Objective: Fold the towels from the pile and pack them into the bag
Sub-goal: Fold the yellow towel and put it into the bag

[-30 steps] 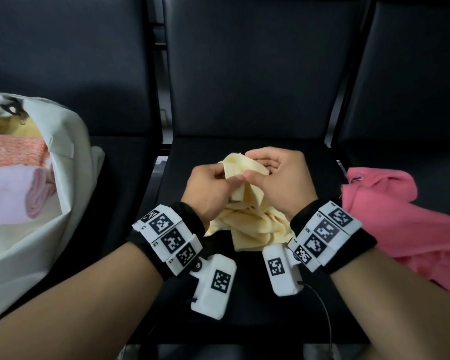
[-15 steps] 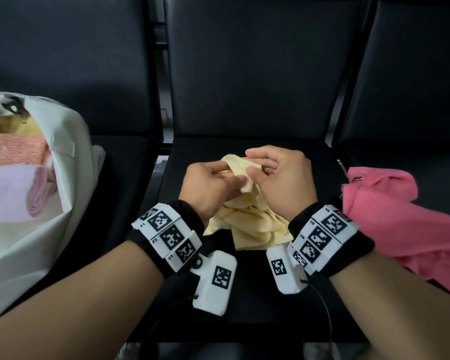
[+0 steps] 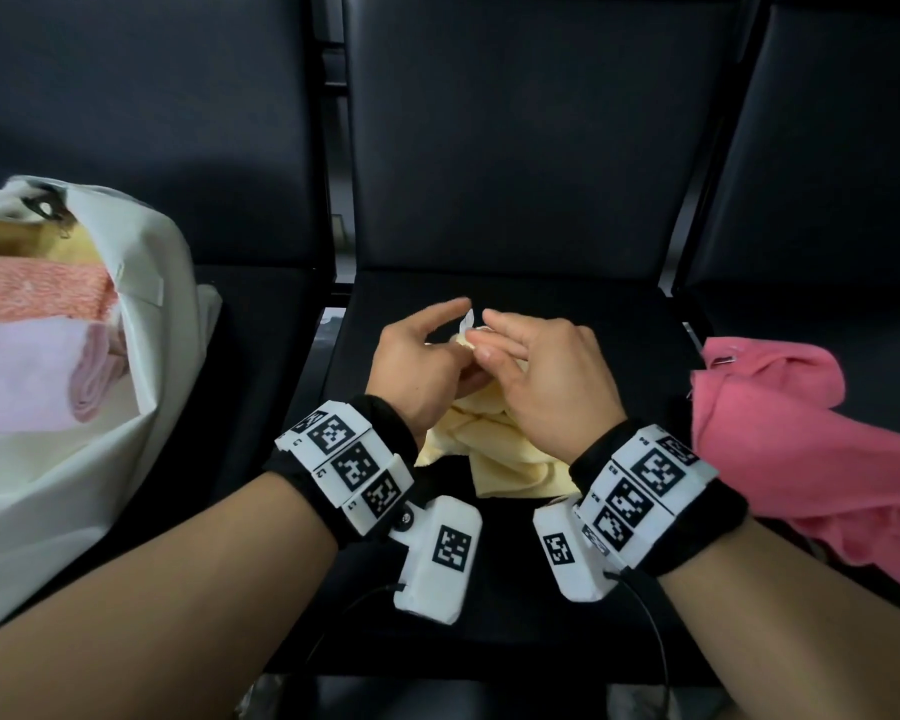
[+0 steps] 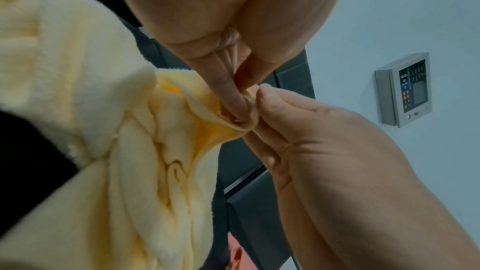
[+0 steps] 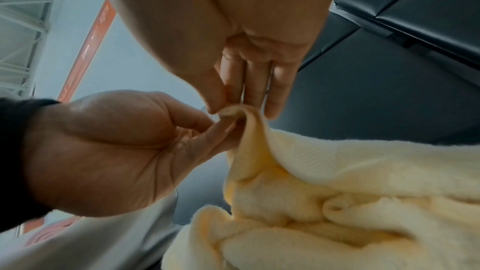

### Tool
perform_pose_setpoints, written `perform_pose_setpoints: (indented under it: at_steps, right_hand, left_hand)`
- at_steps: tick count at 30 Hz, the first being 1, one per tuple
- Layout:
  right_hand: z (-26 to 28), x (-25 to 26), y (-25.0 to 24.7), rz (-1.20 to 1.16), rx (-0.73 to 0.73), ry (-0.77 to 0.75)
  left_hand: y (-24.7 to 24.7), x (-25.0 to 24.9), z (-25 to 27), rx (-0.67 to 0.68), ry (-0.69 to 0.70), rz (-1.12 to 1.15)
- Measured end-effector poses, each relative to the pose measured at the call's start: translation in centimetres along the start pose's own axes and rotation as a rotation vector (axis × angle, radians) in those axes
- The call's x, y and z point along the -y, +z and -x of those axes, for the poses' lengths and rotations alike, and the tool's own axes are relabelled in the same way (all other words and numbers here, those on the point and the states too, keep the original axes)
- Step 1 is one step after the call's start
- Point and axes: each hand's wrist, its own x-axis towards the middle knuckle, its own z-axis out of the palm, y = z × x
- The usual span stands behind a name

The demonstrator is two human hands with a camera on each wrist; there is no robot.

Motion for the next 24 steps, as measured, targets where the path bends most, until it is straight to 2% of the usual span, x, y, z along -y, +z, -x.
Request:
perform_pose_setpoints:
  at_steps: [5,10,12,18,20,24]
  right_hand:
    - [0.3,-0.2,-0.1,0.139,0.115,-0.002]
    - [-0.3,-1.3,0.2,-0.046,-0.146,-0.034]
    - [-0.5,-1.3,0.1,-0.117,-0.197,-0.022]
    - [-0.5,-0.7,-0.5,-0.165,-0.304,-0.074]
    - [-0.5,-0.4,-0.7,-0.185,-0.343,-0.103]
    - [-0.4,-0.2,-1.1,-0.315,-0.413,-0.097]
  left_hand:
    - [-0.3,0.1,-0.2,-0.009,-0.03,-0.035]
    - [0.0,-0.1,0.1,0.089,-0.006,0.011]
    - [-0.1,0.2,-0.1,0.08,0.05,-0.114]
    - [-0.4,-0.3,-0.4,-0.122,0.316,-0.861]
    - [-0.7,-0.8,-0.4,-0.163,0.334,-0.943]
    - [-1.5,-1.6,-1.0,-0.189,0.208,-0.913]
